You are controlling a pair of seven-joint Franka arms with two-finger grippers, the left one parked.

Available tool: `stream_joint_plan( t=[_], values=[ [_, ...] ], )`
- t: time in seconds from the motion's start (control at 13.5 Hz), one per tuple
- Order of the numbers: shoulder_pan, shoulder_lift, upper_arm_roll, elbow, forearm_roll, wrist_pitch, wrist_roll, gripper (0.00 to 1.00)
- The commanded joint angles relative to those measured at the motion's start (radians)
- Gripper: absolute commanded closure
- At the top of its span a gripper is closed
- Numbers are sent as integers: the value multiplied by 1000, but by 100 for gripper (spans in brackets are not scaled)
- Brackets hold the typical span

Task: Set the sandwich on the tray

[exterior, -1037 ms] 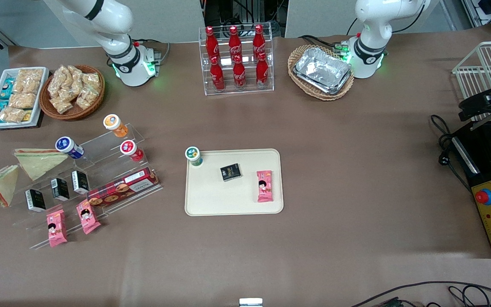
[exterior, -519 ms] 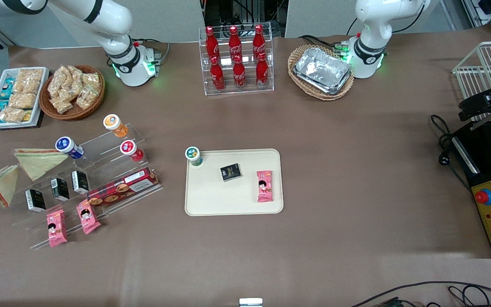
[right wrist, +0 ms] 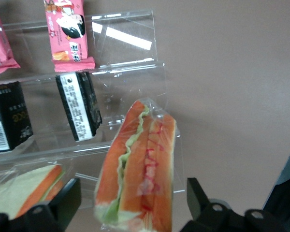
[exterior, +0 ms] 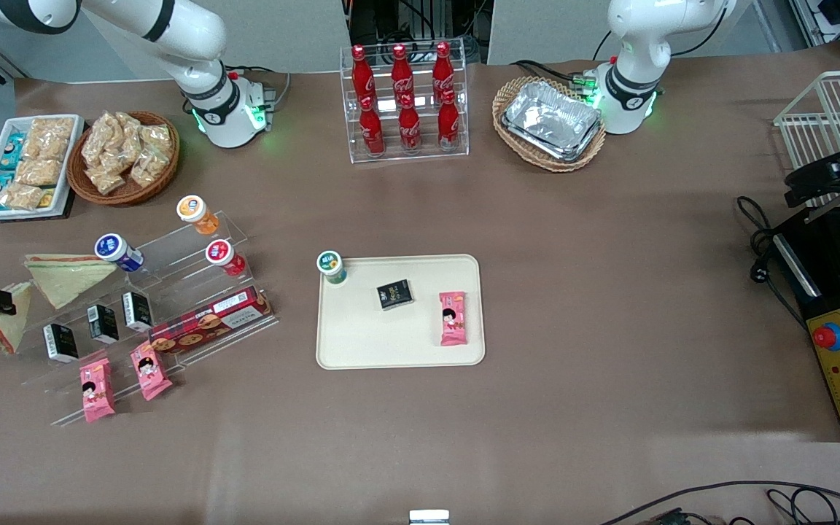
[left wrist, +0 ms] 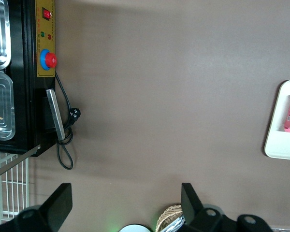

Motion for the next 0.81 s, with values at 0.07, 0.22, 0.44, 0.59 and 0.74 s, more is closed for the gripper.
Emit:
stream_joint_plan(
  t=[0.07,0.22,0.44,0.59,0.74],
  values=[
    [-16,-5,12,-23,20,22,3,55],
    [-9,-11,12,-9,20,16,3,64],
    [1,-14,21,53,18,-72,6,64],
    [21,-20,21,102,17,-134,4,64],
    [62,-31,27,151,20,-213,6,64]
  ],
)
